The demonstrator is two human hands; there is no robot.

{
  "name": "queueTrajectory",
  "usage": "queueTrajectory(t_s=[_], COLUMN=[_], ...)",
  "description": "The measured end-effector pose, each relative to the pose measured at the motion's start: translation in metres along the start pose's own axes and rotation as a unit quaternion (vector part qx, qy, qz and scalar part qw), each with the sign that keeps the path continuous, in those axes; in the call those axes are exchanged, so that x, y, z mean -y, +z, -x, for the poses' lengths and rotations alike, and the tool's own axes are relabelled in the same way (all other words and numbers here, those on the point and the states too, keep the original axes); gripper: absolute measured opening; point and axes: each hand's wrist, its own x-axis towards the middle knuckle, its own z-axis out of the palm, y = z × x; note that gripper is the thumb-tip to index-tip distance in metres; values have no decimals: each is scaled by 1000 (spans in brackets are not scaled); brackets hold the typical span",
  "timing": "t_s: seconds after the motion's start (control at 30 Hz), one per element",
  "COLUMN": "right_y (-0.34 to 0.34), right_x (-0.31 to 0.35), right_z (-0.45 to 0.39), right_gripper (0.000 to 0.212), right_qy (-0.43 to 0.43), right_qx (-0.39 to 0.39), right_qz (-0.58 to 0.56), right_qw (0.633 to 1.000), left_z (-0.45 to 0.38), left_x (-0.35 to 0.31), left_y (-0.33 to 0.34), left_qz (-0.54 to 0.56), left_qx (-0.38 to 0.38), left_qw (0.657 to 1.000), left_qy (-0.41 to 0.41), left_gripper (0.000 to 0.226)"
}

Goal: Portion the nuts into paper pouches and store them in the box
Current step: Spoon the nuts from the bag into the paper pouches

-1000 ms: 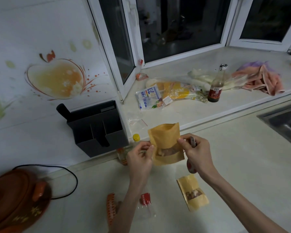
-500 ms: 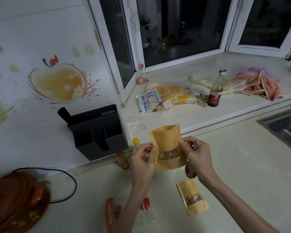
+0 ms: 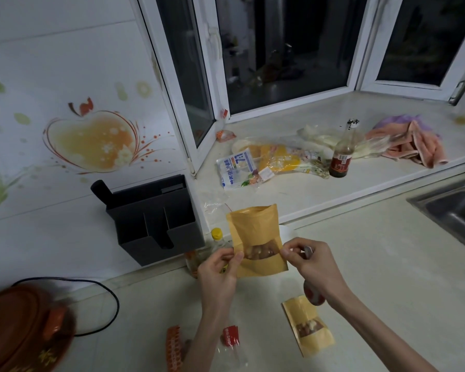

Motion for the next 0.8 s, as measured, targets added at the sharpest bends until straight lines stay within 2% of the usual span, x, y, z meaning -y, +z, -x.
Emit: queueTrajectory(t_s=[0.1,0.23,0.3,0.4,0.5,0.57,0.67,0.8], right_y=[0,-8,-10,-11,-17,-18,-20,-24], right_x=[1,4,6,5,-4,-10,-22,-59], right_z=[2,-3,0,6,7,10,15,19], right_gripper=[24,23,23,22,19,16,20,23], right_qy=[-15,-6,-18,-27,2,10,21,83], right_qx=[7,-17,-26,-9,-18,0,29,21], right_qz=[14,-28,-40,-25,-18,4,34,87], right_qw=[1000,999,999,999,1000,1000,999,993], left_z=[-4,2,6,-1,0,3,8,25], left_x=[-2,-4,-4,-1,0,6,26,61], left_y=[-2,-2,1,-1,0,2,6,23], left_qz=[18,115,126,35,-20,-35,-51,-67], left_qx=[17,124,119,70,103,93,92,103], left_qw=[999,981,980,997,994,995,994,990], left_qy=[-20,-95,-97,-17,22,30,2,-74], left_gripper=[9,7,7,15,17,19,17,21])
